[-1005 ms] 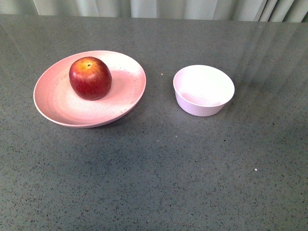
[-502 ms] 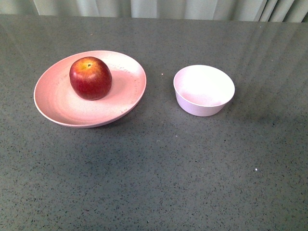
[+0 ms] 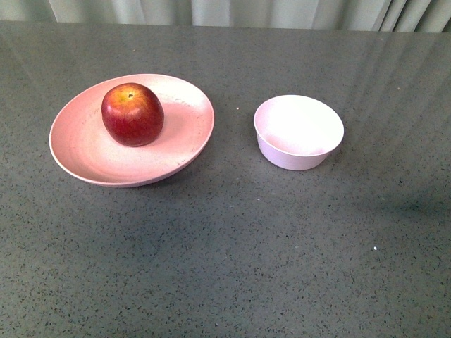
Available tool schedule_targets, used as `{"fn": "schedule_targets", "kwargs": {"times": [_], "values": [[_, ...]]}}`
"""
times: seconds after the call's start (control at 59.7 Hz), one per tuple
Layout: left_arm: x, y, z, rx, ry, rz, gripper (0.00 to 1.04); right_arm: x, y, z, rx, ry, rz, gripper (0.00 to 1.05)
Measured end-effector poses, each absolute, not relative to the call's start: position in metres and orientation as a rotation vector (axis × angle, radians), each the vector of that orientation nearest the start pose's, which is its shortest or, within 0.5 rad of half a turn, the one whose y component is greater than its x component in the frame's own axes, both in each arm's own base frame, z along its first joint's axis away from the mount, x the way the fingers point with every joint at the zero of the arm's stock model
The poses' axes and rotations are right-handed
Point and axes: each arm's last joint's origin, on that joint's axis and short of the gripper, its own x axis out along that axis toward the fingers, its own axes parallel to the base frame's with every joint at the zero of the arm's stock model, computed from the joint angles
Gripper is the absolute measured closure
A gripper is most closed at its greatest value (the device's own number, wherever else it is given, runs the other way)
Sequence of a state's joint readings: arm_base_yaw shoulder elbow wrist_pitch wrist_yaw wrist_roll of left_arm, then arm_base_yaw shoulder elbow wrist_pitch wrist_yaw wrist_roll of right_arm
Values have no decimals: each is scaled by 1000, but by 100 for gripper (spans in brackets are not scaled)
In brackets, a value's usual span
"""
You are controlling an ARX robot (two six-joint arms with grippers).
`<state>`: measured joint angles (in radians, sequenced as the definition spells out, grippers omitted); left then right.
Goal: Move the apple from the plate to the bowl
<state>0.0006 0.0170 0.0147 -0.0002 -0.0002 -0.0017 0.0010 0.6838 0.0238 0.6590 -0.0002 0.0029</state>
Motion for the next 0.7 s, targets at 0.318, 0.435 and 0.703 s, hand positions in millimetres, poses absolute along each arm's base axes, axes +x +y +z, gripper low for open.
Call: {"fn": "schedule_targets", "kwargs": {"times": [0.318,0.435,0.703], "values": [[98,0,167,-2,2,1,9,129,0,173,3,-16,1,103],[98,0,167,-2,2,1,9,126,0,174,3,-21,1,103],[98,0,167,-2,2,1,9,118,0,174,3,-23,1,103]]}}
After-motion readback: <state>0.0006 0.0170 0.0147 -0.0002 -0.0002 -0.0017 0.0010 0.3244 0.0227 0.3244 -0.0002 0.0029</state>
